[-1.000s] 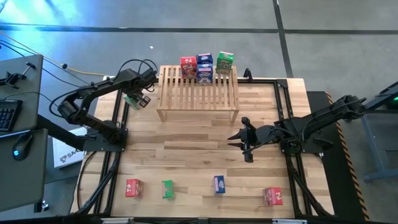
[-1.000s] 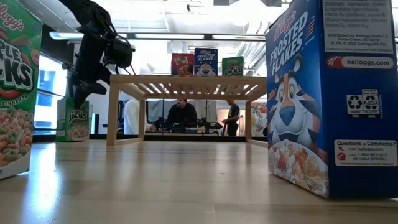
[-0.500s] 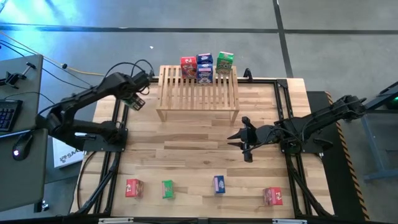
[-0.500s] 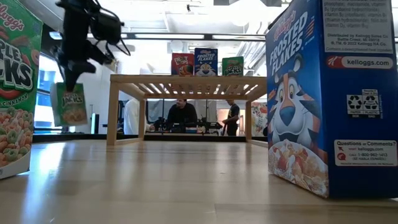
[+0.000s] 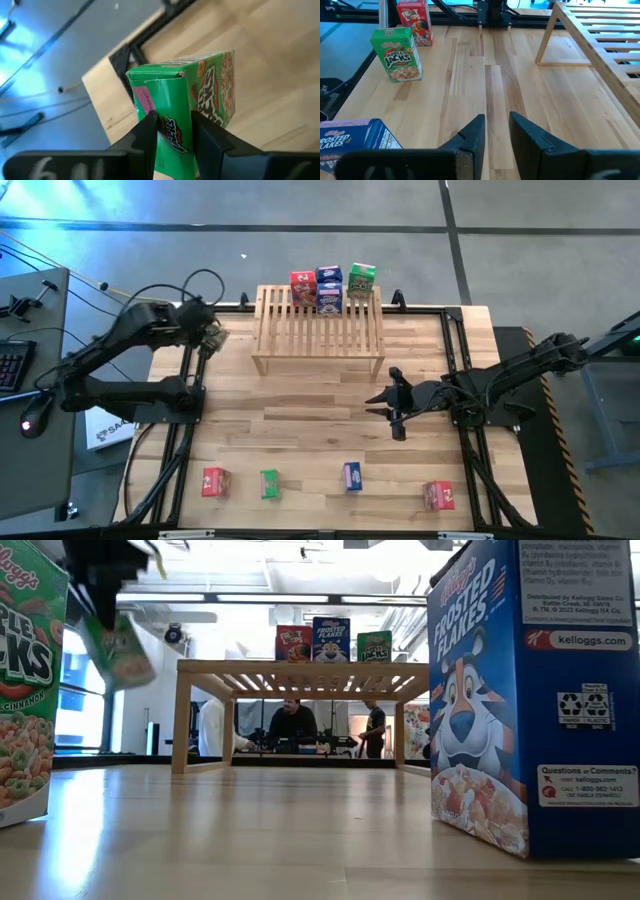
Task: Stack cereal on shelf
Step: Put the top green cereal box aligned with the other green cereal box on the shelf
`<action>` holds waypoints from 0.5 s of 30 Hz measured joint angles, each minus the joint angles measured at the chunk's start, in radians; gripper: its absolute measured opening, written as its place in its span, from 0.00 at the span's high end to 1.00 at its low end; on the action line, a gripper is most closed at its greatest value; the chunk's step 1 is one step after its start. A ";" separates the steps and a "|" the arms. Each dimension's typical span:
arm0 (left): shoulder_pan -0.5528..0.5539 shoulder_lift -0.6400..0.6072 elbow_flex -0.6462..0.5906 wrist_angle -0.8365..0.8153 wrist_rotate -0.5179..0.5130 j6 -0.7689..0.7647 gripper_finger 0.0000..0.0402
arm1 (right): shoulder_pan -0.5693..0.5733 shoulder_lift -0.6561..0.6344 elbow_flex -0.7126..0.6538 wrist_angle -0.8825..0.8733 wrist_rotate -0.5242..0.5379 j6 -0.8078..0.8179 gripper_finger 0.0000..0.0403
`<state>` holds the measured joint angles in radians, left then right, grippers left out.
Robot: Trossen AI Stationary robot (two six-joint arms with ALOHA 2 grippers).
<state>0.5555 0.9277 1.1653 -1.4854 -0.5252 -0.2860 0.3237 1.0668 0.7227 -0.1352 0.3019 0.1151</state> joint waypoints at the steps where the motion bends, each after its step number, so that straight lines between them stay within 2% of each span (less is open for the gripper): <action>1: -0.016 -0.010 0.027 -0.011 -0.005 -0.012 0.78 | 0.000 0.000 0.000 0.000 0.000 0.004 0.81; 9: -0.134 -0.064 0.245 -0.034 -0.035 -0.045 0.78 | 0.013 0.000 0.000 -0.001 -0.003 0.011 0.81; 15: -0.230 -0.073 0.355 0.000 -0.004 -0.032 0.78 | 0.034 0.000 0.000 -0.002 0.008 0.016 0.81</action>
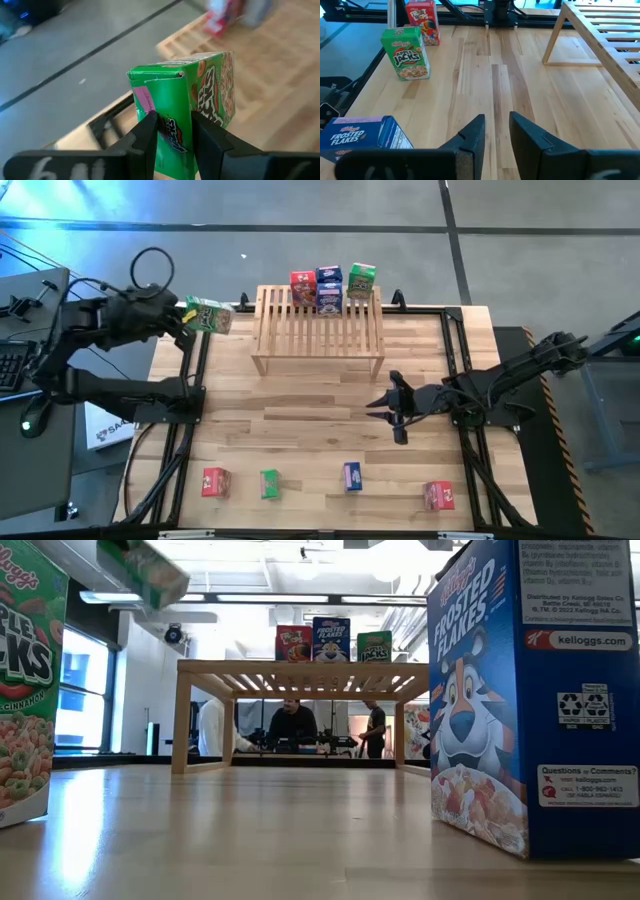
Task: Stack cereal on shelf
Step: Put the top green cereal box aligned with the other green cereal box on the shelf
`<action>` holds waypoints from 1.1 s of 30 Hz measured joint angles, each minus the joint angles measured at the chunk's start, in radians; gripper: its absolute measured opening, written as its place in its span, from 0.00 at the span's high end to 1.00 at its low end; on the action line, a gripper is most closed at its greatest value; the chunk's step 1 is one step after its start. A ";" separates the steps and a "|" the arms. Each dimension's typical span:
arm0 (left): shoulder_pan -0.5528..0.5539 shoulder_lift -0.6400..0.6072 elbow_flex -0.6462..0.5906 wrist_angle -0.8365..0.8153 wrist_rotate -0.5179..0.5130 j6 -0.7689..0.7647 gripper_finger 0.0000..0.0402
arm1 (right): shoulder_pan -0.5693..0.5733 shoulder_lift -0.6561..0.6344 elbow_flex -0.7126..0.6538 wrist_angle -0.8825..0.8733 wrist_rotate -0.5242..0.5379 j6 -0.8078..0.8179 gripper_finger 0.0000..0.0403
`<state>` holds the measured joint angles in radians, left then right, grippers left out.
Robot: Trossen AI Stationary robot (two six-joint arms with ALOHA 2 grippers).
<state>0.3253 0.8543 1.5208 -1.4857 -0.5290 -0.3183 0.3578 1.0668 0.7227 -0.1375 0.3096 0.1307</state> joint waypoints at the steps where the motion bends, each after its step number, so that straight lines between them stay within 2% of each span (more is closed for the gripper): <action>1: -0.018 0.000 0.009 0.014 0.012 0.011 0.78 | 0.003 0.000 0.000 0.000 0.005 0.000 0.81; 8: -0.156 0.020 0.016 0.226 0.148 0.129 0.78 | 0.020 0.000 0.000 -0.001 0.012 0.000 0.81; 13: -0.288 0.093 0.017 0.343 0.207 0.189 0.81 | 0.056 -0.016 0.000 -0.013 0.016 0.000 0.81; 19: -0.466 0.235 0.016 0.455 0.209 0.226 0.83 | 0.115 -0.067 0.011 -0.060 0.082 0.000 0.81; 23: -0.565 0.343 0.016 0.518 0.207 0.250 0.83 | 0.147 -0.085 0.011 -0.072 0.083 0.017 0.81; 29: -0.660 0.518 0.016 0.574 0.204 0.245 0.83 | 0.185 -0.086 0.011 -0.086 0.088 0.036 0.81; 33: -0.689 0.640 0.016 0.570 0.136 0.228 0.83 | 0.202 -0.086 0.011 -0.084 0.103 0.048 0.81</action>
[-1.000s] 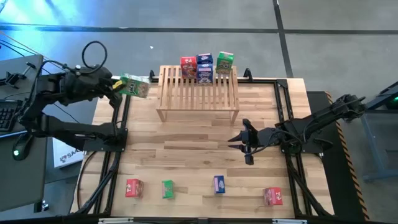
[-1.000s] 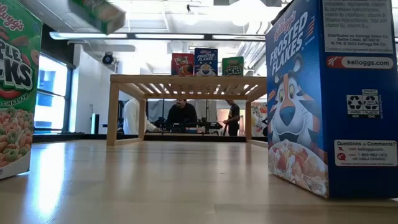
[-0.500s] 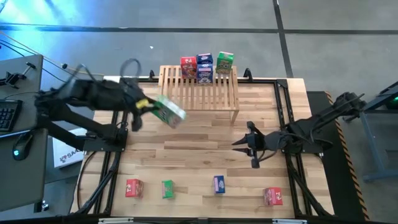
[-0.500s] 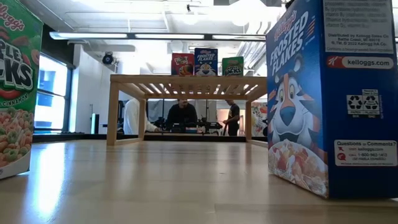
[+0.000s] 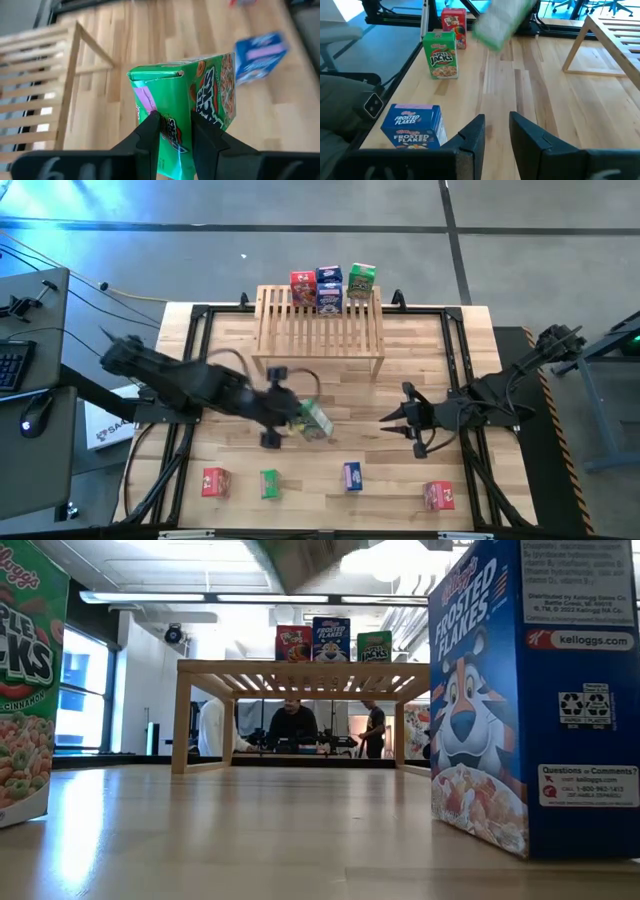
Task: Stack cereal on shelf
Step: Put the top green cereal box aligned with the other green cereal box on the shelf
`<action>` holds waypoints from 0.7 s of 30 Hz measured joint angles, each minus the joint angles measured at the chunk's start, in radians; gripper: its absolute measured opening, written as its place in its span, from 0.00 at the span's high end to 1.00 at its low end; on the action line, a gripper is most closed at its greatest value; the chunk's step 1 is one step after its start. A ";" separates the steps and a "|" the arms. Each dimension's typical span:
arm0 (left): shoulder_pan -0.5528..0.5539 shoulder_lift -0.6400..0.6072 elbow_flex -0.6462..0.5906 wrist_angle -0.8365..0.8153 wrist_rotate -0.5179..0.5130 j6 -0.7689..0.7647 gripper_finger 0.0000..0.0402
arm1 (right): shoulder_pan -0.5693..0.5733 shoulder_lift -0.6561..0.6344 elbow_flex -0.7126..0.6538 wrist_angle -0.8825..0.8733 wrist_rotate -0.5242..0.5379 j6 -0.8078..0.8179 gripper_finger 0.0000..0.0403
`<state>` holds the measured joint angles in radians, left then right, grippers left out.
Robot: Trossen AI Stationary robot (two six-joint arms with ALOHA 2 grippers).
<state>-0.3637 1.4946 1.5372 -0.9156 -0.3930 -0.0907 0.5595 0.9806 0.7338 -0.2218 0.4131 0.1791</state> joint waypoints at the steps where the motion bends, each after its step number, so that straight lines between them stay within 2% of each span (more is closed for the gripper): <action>1: -0.001 0.029 0.000 0.000 -0.016 -0.003 0.83 | 0.003 0.000 0.000 0.000 0.003 0.003 0.81; 13: 0.047 0.369 0.000 0.029 -0.133 -0.001 0.83 | 0.005 0.021 0.000 0.016 0.005 0.023 0.81; 21: 0.069 0.469 0.031 0.041 -0.183 -0.006 0.82 | 0.003 0.061 0.000 0.034 0.029 0.024 0.81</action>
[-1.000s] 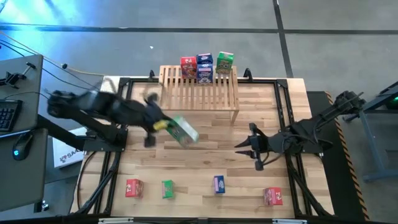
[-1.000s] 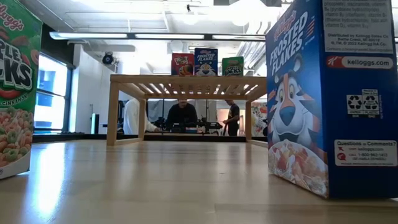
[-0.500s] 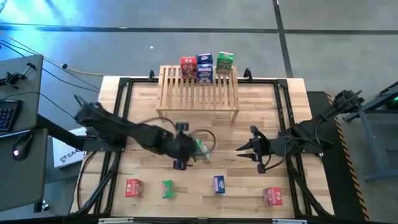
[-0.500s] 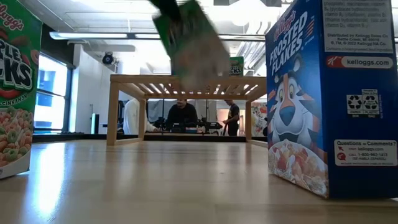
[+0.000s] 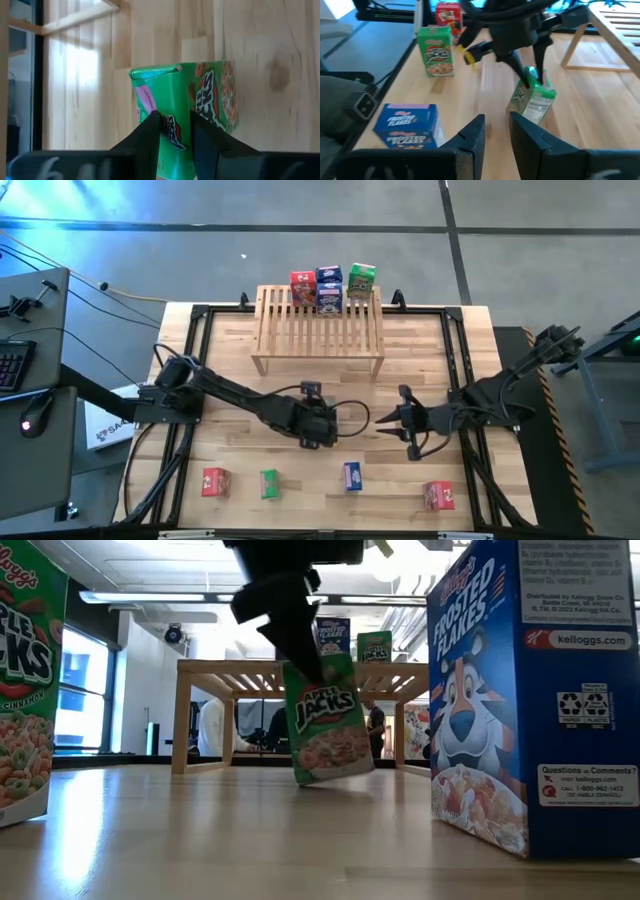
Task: Stack cereal on shelf
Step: Put the top green cereal box aligned with the other green cereal box on the shelf
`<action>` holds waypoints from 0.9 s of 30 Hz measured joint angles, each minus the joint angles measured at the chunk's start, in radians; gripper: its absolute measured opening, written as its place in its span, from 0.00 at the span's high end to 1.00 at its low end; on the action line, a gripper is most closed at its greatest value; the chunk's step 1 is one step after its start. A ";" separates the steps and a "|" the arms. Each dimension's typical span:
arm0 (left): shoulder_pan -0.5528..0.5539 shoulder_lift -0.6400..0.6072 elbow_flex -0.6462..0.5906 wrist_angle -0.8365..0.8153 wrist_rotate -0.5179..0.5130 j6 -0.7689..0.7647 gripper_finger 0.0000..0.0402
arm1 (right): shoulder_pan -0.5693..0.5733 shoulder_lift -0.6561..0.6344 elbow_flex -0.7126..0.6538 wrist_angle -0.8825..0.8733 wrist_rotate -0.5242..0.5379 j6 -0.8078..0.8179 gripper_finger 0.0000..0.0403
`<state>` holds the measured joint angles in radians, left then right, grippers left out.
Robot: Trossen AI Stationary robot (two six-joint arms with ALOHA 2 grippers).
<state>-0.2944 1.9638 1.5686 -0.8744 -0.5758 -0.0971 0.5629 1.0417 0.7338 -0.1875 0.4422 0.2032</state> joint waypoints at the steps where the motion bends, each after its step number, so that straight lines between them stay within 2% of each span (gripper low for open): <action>1: 0.000 0.004 0.002 0.003 -0.009 0.005 0.81 | 0.000 0.005 0.000 0.001 0.011 0.002 0.81; 7: -0.014 0.008 0.047 -0.034 -0.022 0.031 0.70 | 0.000 0.036 0.000 0.007 0.037 0.007 0.78; 12: -0.031 0.003 0.136 -0.093 -0.002 0.016 0.58 | 0.000 0.063 0.000 0.016 0.072 0.034 0.63; 16: -0.045 -0.017 0.159 -0.106 0.009 0.009 0.54 | -0.002 0.091 0.000 0.035 0.108 0.051 0.48; 19: -0.054 -0.046 0.159 -0.145 0.016 -0.048 0.54 | -0.024 0.128 0.000 0.105 0.080 0.037 0.39; 21: -0.067 -0.084 0.138 -0.177 0.012 -0.101 0.57 | -0.051 0.167 0.001 0.180 0.013 0.000 0.34; 24: -0.112 -0.189 0.027 -0.129 0.010 -0.174 0.64 | -0.097 0.244 0.001 0.305 -0.086 -0.092 0.30; 27: -0.164 -0.317 -0.149 0.039 0.005 -0.241 0.74 | -0.154 0.312 0.001 0.403 -0.169 -0.161 0.29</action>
<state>-0.4581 1.6464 1.4192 -0.8351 -0.5703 -0.3380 0.4089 1.3535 0.7349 0.2150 0.2735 0.0418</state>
